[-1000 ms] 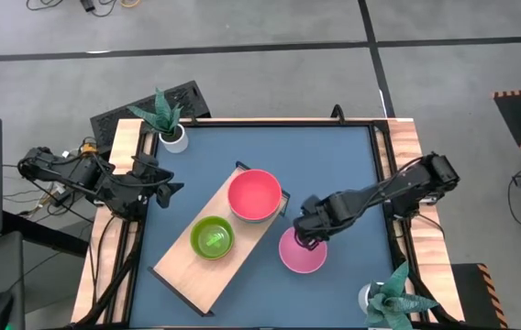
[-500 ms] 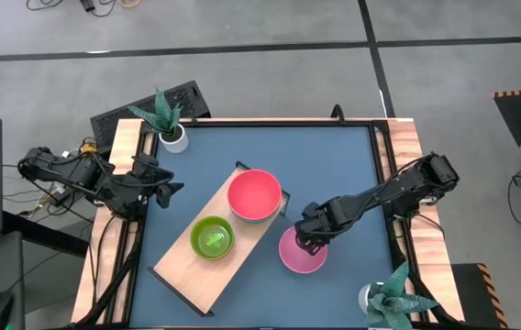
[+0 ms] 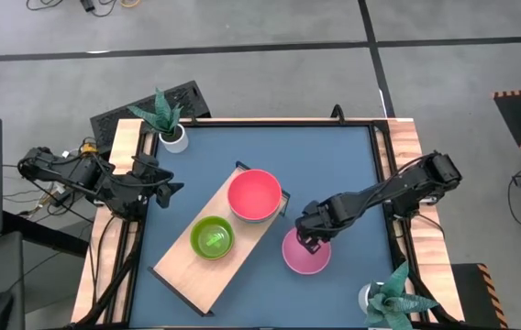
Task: Place and stack bowls onto a shelf
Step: Stack the pink bowl on top of the orange bowl on shelf
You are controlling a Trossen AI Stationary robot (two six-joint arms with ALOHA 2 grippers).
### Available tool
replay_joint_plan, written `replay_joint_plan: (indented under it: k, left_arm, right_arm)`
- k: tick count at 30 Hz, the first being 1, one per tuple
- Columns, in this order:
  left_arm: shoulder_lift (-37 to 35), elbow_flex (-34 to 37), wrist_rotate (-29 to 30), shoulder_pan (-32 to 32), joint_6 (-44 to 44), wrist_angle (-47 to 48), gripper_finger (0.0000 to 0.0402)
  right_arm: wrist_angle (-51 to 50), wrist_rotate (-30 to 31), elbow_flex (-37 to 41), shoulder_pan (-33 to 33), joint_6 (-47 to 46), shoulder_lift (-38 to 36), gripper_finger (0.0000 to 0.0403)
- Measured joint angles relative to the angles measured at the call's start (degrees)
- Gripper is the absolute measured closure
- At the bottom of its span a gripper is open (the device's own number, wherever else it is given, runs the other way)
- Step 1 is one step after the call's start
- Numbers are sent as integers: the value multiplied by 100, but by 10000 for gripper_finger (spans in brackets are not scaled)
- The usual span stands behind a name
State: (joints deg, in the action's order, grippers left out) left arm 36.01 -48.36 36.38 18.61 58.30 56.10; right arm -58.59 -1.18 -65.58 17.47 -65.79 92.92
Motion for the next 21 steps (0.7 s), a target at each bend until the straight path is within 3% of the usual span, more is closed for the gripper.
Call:
replay_joint_plan:
  k: [6, 12, 21]
  left_arm:
    - [-1, 0, 0, 1, 68, 4, 115]
    - [-2, 0, 0, 0, 68, 20, 115]
    - [-2, 0, 33, 0, 46, 20, 115]
  right_arm:
    - [-213, -370, -472, 72, 28, -779, 374]
    - [-263, -275, -1264, 226, 25, -1827, 374]
    - [-60, 1774, -2391, -171, 486, -2616, 374]
